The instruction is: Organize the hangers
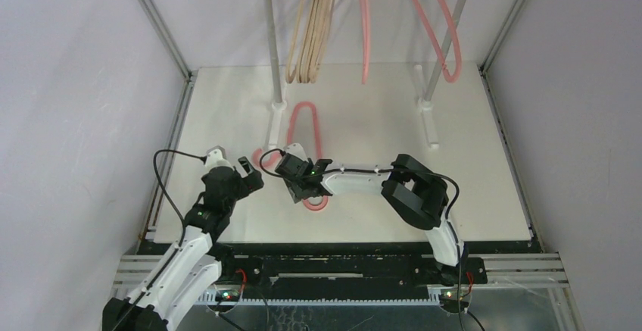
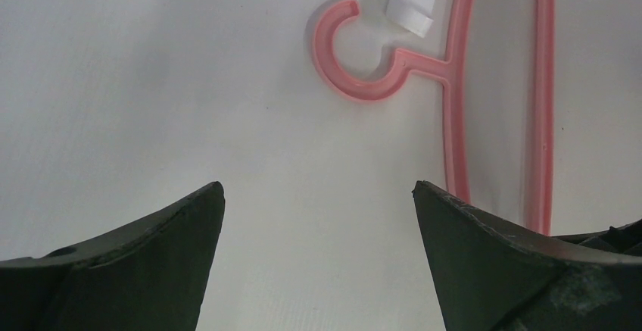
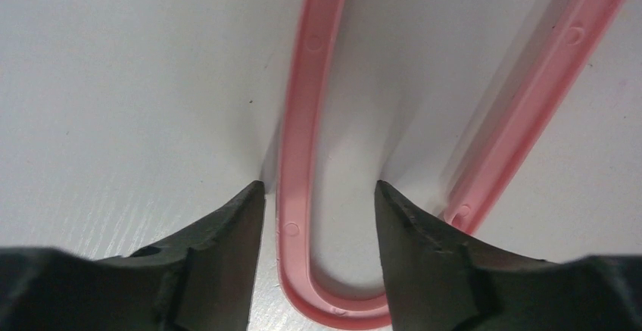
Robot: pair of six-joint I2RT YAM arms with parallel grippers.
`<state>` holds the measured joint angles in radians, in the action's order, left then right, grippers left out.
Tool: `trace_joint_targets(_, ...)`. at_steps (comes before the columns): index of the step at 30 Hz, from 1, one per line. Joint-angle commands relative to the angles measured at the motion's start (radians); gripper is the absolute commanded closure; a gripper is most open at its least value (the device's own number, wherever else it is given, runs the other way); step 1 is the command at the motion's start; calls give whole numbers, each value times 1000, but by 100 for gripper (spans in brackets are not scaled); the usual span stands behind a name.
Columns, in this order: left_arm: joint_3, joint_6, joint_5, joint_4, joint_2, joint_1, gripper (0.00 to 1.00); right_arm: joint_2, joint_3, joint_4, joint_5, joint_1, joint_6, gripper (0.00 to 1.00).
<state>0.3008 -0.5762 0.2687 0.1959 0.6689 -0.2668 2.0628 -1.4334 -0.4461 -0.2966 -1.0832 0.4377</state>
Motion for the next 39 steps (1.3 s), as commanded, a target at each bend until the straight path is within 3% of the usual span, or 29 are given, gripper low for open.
trace_joint_targets(1, -10, -11, 23, -32, -14, 5, 1, -13, 22, 6, -2, 13, 34, 43)
trace_joint_targets(5, -11, -13, 26, -31, -19, 5, 0, -13, 48, 0, -11, 14, 38, 60)
trace_joint_targets(9, -12, -14, 27, -27, -23, 6, 1, -18, 77, 4, 8, 14, 39, 68)
trace_joint_targets(13, -14, -16, 34, -27, -29, 5, 1, -28, 113, -4, 54, 16, 36, 100)
trace_joint_targets(19, -13, -17, 38, -27, -26, 6, 1, -143, 211, 7, 164, 29, 17, 100)
trace_joint_targets(26, -17, -20, 46, -24, -40, 5, 1, -413, 299, -37, 224, 60, -5, 100)
trace_joint_targets(39, -15, -20, 18, -53, -21, 5, 1, -892, 448, -56, 496, 356, 66, 100)
